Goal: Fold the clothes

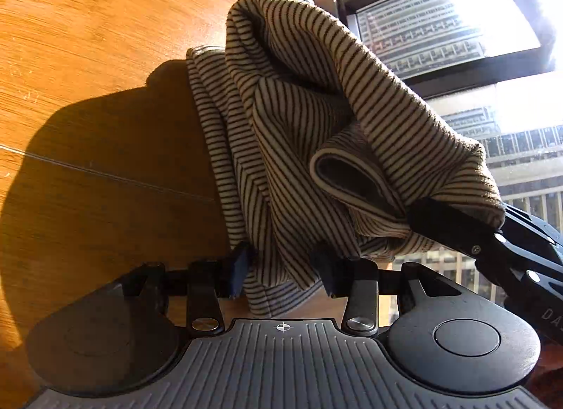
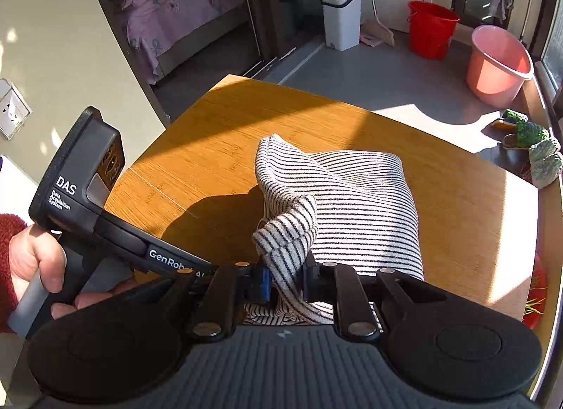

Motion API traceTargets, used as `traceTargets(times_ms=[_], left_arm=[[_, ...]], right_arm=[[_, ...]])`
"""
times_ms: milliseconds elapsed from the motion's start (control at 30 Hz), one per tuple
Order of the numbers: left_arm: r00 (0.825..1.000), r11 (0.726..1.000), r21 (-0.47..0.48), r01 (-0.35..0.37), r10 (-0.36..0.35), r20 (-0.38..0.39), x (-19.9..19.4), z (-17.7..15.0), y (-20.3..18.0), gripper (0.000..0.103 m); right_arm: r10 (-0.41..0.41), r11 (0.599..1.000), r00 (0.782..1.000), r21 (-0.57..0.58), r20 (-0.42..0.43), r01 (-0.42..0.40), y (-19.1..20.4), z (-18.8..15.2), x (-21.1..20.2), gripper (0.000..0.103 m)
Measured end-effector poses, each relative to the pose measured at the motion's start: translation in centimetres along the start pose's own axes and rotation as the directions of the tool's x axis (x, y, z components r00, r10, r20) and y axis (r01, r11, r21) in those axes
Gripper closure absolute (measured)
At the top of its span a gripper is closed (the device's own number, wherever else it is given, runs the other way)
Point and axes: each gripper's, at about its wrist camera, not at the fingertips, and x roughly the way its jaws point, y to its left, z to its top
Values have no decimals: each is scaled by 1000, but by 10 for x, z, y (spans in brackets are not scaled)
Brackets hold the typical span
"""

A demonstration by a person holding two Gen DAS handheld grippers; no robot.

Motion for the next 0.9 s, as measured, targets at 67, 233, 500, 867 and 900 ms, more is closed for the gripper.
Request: traceTargets(times_ms=[67,233,500,867,900], left_arm=[[999,999,-8,-38,38,32,-19,-2,7,58],[987,996,-63,-60,69,146,-71,2,11,58],[983,996,88,16,-32,182,-38,38,-51,50],[981,975,153,-159,139,135,-34,38,-32,86],[979,974,150,-171,151,136,-35,37,-32,85]], right_arm=[[-31,996,999,-90,-16,29,14,-9,7,87],[-202,863,979,-465,40,197,75,-31,22,82],[-298,689,949,-663,109,292,118,-57,38,72],[74,996,995,-53,60,-70,40,8,-28,73],[76,997,997,12,17,-76,32,8,-14,80]])
